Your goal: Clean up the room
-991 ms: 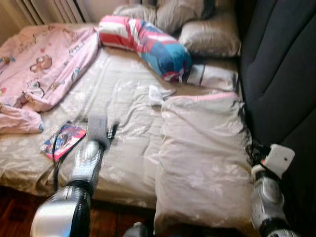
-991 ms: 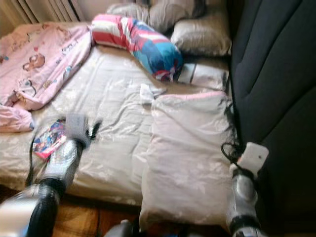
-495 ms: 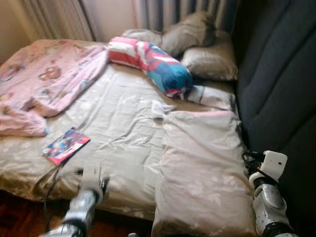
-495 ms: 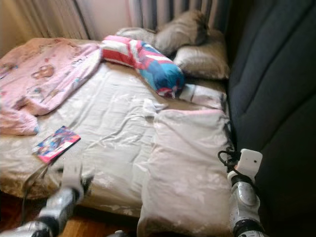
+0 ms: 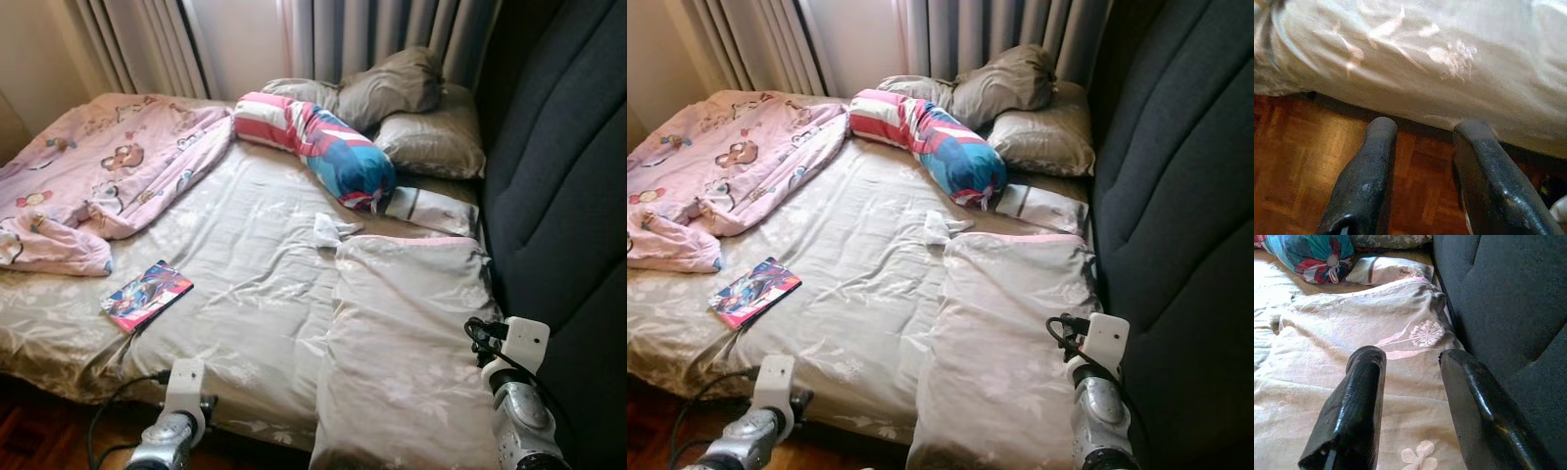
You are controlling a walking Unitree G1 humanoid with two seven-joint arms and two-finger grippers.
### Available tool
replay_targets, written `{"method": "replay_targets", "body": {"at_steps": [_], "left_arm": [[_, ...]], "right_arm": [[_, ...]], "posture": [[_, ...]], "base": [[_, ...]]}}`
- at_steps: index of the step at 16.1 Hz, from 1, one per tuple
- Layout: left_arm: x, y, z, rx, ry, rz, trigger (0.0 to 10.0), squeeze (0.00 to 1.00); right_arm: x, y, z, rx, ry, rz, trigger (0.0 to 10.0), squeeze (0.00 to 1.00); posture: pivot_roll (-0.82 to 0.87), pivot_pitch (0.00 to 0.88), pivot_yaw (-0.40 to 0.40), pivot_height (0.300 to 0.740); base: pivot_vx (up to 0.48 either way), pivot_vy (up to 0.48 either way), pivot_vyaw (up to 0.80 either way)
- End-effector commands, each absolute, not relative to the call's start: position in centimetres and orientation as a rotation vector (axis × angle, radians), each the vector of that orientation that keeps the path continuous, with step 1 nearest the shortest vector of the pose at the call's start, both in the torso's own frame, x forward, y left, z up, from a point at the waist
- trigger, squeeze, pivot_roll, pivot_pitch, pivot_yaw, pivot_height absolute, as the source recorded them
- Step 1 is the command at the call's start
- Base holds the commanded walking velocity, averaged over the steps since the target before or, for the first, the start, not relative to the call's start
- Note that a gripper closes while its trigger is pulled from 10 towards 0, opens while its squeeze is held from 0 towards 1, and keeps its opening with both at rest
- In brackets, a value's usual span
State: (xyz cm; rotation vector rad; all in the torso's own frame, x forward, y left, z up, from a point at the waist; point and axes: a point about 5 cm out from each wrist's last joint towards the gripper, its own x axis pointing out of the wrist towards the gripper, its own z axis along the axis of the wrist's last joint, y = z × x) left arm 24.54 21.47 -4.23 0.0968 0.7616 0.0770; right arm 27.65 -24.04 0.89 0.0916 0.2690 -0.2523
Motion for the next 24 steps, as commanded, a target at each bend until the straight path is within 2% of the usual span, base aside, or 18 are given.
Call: {"method": "replay_targets", "body": {"at_steps": [1,10,20,24], "left_arm": [[23.5,21.6,-5.0,0.106,0.818,0.075,10.0,0.0],[20.6,23.0,-6.4,0.101,0.897,0.114,10.0,0.0],[21.1,21.8,-6.5,0.097,0.899,0.115,10.0,0.0],[21.8,23.1,-5.7,0.098,0.875,0.133,10.0,0.0]], "right_arm": [[27.5,-24.1,0.7,0.11,0.271,-0.269,10.0,0.0],[27.3,-23.9,0.4,0.113,0.288,-0.266,10.0,0.0],[27.5,-23.7,0.5,0.127,0.284,-0.283,10.0,0.0],[27.6,-23.4,0.5,0.133,0.291,-0.281,10.0,0.0]], "posture": [[0.02,0.014,0.035,0.74],[0.03,0.0,0.023,0.74],[0.03,0.035,0.04,0.74],[0.04,0.047,0.045,0.74]], "base": [[0.0,0.311,0.0],[0.0,0.339,0.0],[0.0,0.337,0.0],[0.0,0.336,0.0]]}}
